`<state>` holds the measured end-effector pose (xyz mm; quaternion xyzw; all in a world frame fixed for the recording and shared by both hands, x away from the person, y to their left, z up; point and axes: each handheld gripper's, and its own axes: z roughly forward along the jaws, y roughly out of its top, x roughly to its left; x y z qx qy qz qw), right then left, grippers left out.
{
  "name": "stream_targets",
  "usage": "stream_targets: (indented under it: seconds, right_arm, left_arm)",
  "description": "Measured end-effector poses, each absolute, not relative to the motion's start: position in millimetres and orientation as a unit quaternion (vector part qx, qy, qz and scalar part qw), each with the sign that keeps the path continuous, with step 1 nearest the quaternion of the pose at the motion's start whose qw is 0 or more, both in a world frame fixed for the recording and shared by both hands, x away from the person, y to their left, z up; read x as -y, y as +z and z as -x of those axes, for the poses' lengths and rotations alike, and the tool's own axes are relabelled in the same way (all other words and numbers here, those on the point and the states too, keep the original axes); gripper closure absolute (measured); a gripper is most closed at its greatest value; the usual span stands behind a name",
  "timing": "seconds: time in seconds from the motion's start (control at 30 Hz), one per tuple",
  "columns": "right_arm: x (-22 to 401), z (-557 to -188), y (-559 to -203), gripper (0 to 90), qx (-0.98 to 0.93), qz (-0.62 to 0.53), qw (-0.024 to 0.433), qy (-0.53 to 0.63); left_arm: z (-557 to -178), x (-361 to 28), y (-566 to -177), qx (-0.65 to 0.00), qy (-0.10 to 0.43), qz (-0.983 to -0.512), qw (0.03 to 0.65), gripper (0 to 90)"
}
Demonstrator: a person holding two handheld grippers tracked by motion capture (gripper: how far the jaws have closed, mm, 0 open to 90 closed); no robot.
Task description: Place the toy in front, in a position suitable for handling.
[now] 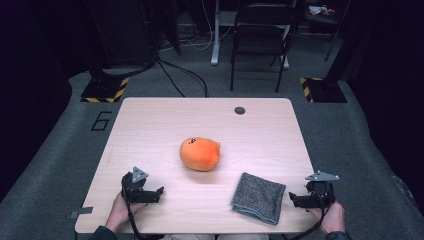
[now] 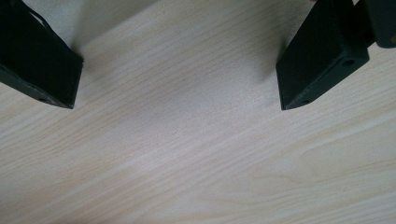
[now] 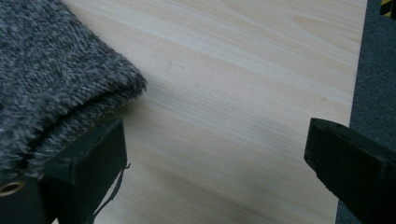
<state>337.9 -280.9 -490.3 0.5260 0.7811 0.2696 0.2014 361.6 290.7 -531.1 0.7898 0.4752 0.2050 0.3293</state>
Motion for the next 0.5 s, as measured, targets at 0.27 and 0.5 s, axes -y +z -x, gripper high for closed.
stream_targets:
  seconds: [0.27, 0.5]
  right_arm:
    - [275, -336, -484, 5.4, -0.785, -0.520, 0.188, 0.281]
    - [268, -337, -478, 5.8, -0.785, -0.515, 0.186, 0.290]
  left_arm:
    - [-362, -291, -530, -0.473, 0.205, -0.793, 0.325, 0.0]
    - [-363, -292, -531, -0.475, 0.207, -0.789, 0.331, 0.0]
